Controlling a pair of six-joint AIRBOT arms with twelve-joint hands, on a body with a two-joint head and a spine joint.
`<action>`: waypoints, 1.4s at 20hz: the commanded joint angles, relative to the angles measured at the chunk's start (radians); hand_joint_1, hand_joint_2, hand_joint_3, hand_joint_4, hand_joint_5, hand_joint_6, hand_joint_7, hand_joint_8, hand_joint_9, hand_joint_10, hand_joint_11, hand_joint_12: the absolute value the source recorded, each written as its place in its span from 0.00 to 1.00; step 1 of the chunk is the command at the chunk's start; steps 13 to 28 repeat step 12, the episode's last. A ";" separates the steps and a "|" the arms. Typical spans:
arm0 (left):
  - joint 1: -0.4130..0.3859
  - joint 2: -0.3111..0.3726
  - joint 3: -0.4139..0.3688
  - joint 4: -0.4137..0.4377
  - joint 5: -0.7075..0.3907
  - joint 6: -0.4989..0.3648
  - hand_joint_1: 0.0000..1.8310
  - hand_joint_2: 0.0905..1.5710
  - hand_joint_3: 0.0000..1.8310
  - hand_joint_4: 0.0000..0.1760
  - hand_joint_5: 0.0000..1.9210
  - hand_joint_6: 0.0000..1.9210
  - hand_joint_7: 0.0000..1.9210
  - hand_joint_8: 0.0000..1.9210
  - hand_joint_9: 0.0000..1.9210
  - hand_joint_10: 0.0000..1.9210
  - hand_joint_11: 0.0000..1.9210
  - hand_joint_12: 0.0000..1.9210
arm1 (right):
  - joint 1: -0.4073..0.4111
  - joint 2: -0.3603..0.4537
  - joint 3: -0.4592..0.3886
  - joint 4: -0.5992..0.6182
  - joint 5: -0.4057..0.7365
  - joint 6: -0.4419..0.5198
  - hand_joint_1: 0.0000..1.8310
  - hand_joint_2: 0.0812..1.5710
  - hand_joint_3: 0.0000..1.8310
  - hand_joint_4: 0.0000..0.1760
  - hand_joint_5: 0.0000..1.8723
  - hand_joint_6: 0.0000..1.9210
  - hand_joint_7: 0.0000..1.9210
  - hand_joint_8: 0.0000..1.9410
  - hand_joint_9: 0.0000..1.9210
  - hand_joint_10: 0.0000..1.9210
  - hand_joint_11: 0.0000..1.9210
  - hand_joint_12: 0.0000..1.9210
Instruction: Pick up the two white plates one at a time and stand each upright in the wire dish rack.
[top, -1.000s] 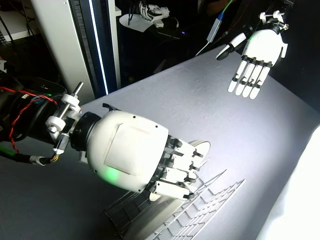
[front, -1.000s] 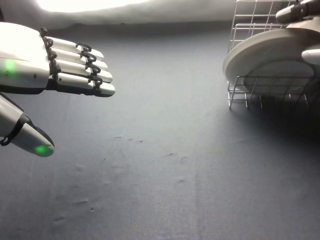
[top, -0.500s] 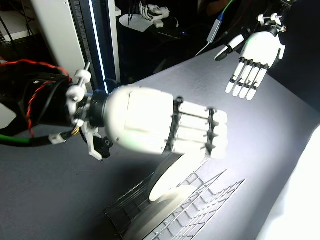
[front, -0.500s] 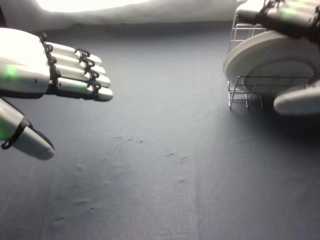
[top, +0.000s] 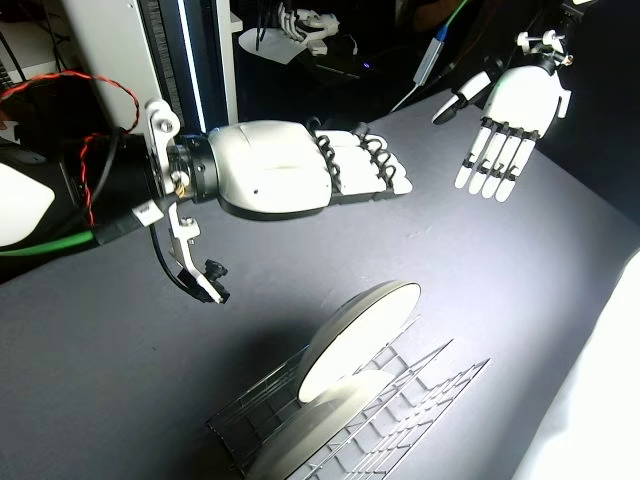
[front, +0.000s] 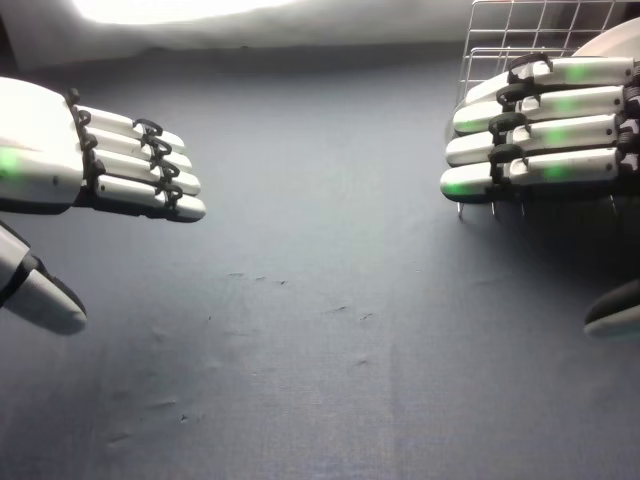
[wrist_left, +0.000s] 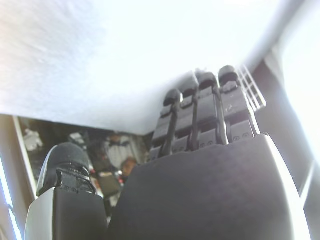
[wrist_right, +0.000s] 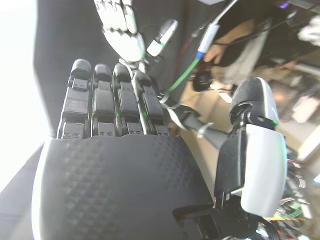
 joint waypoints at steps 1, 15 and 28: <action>-0.003 0.003 0.007 -0.073 -0.001 -0.002 0.00 0.64 0.00 0.00 0.03 0.01 0.02 0.01 0.00 0.00 0.00 0.00 | 0.023 0.003 -0.003 0.031 0.120 -0.009 0.18 0.71 0.00 0.00 0.18 0.01 0.18 0.01 0.15 0.02 0.00 0.33; 0.006 0.004 -0.008 -0.074 -0.001 -0.002 0.00 0.65 0.00 0.00 0.06 0.00 0.05 0.00 0.02 0.00 0.01 0.01 | 0.087 0.004 0.003 -0.098 0.175 -0.127 0.24 0.78 0.00 0.00 0.38 0.00 0.40 0.01 0.23 0.31 0.00 0.69; 0.006 0.004 -0.008 -0.074 -0.001 -0.002 0.00 0.65 0.00 0.00 0.06 0.00 0.05 0.00 0.02 0.00 0.01 0.01 | 0.087 0.004 0.003 -0.098 0.175 -0.127 0.24 0.78 0.00 0.00 0.38 0.00 0.40 0.01 0.23 0.31 0.00 0.69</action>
